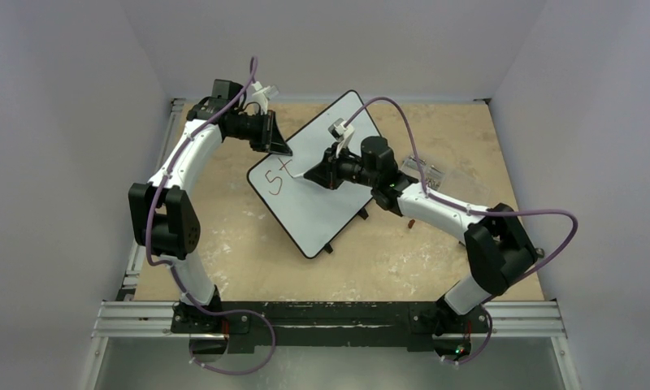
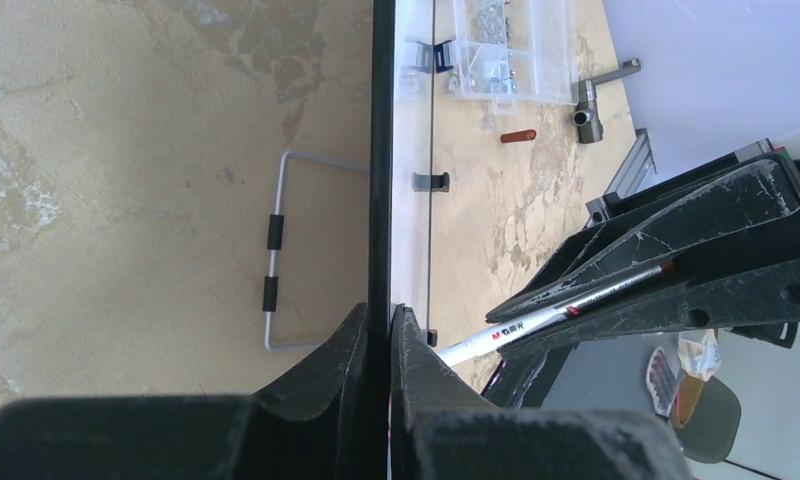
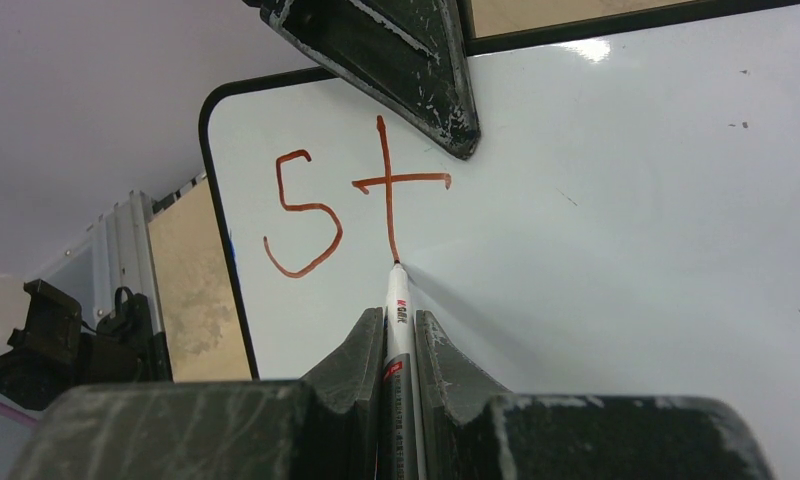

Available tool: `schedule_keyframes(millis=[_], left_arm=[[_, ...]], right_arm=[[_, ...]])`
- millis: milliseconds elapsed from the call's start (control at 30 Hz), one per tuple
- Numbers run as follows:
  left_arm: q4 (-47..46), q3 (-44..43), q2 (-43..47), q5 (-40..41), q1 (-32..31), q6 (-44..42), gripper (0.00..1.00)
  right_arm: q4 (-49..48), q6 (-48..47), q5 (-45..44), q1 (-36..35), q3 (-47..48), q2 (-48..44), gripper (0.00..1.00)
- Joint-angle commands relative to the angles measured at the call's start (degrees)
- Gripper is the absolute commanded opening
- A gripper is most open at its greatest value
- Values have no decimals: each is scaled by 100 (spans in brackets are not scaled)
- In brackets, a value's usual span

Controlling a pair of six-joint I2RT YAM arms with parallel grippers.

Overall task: Write a sentence on the whiteboard
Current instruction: Write a sentence at the center of the board.

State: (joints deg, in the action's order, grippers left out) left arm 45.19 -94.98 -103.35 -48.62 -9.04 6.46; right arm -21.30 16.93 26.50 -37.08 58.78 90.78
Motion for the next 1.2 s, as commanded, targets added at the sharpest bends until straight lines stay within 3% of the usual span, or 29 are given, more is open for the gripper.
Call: schedule_keyframes(millis=[0,633,1167], left_arm=[[-280,-56,443,2,-41,-172,0],[-409,45,563,46,-61,-128,0],[-760,252,701,279,-58,98,0]], right_arm=[[258,-200,-332,-3,-129,-85,0],[727,-408,-800,22,683,166,0],[822,-260,-1222,145,364,-924,0]])
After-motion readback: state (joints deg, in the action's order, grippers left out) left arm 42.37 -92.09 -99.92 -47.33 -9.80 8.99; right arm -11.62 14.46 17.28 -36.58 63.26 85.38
